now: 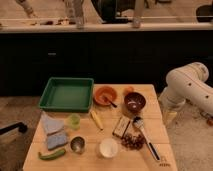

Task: Place apple in purple bowl

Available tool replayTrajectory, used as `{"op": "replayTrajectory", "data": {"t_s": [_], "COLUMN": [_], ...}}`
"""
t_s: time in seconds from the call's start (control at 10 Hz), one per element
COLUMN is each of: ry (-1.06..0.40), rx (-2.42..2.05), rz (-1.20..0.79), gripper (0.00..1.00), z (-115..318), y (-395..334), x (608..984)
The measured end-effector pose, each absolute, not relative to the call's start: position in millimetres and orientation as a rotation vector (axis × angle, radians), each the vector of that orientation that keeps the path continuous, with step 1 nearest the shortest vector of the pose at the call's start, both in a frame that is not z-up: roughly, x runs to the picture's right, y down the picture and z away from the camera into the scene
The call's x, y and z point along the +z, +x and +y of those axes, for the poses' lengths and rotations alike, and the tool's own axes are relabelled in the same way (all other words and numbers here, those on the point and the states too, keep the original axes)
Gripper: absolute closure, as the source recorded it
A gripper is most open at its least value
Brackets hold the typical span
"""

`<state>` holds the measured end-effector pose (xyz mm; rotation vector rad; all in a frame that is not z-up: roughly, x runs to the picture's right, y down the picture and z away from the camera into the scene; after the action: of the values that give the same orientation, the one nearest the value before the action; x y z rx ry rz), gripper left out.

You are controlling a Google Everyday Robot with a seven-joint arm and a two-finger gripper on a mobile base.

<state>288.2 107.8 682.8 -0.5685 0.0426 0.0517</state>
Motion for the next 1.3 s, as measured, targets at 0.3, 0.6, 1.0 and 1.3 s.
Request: {"op": "replayTrajectory", "data": {"t_s": [0.3,0.6,1.0,1.3], "ry": [-0.591,-0.611,-0.642,-0.662], "rx": [0.060,0.092,0.154,0.180], "rz": [0.011,0.012,0.050,0.094], "gripper": [0.20,0.20,0.20,0.20], "z": [105,101,92,81], "y": [282,270,251,228], "x": [683,689,702,719]}}
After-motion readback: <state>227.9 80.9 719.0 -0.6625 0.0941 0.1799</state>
